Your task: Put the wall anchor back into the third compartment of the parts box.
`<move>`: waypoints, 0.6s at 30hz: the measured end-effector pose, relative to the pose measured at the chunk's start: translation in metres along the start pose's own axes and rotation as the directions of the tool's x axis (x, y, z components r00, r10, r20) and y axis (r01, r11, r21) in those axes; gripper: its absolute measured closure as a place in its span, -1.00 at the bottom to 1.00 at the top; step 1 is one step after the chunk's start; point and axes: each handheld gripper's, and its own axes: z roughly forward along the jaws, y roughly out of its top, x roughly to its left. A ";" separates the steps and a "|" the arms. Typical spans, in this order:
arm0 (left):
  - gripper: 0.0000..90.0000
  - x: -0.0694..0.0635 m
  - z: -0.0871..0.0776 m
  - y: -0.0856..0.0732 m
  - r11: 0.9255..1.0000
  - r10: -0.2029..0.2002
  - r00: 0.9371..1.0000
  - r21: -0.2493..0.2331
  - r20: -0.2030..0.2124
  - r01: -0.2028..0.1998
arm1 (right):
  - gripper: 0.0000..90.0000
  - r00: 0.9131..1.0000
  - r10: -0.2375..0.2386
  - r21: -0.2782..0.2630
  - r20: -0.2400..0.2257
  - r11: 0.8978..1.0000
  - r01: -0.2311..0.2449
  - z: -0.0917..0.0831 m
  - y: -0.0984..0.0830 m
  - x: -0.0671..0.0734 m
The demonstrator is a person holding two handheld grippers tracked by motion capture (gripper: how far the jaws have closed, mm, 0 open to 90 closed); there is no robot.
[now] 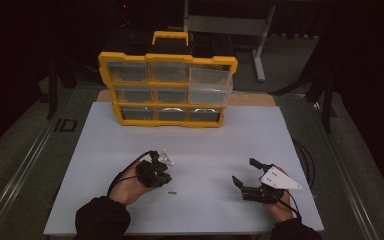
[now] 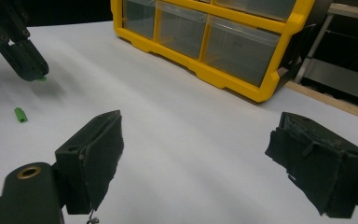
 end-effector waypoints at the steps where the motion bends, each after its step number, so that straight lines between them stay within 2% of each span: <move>1: 0.89 0.000 -0.001 0.001 1.000 0.001 1.000 -0.005 0.004 -0.001 | -0.66 1.000 0.000 0.000 0.000 1.000 0.000 0.000 0.000 0.000; 6: 0.89 0.002 -0.009 0.007 1.000 0.017 1.000 -0.015 0.009 -0.017 | -0.66 1.000 0.000 0.000 -0.002 1.000 0.000 0.000 0.000 0.000; 11: 0.89 0.005 -0.019 0.013 0.999 0.015 1.000 -0.048 0.022 -0.014 | -0.66 1.000 -0.002 0.001 -0.004 1.000 0.002 0.000 0.000 0.000; 18: 0.89 0.010 -0.031 0.022 0.998 0.024 1.000 -0.062 0.019 -0.023 | -0.66 1.000 -0.002 0.000 -0.005 1.000 0.002 0.000 0.000 0.000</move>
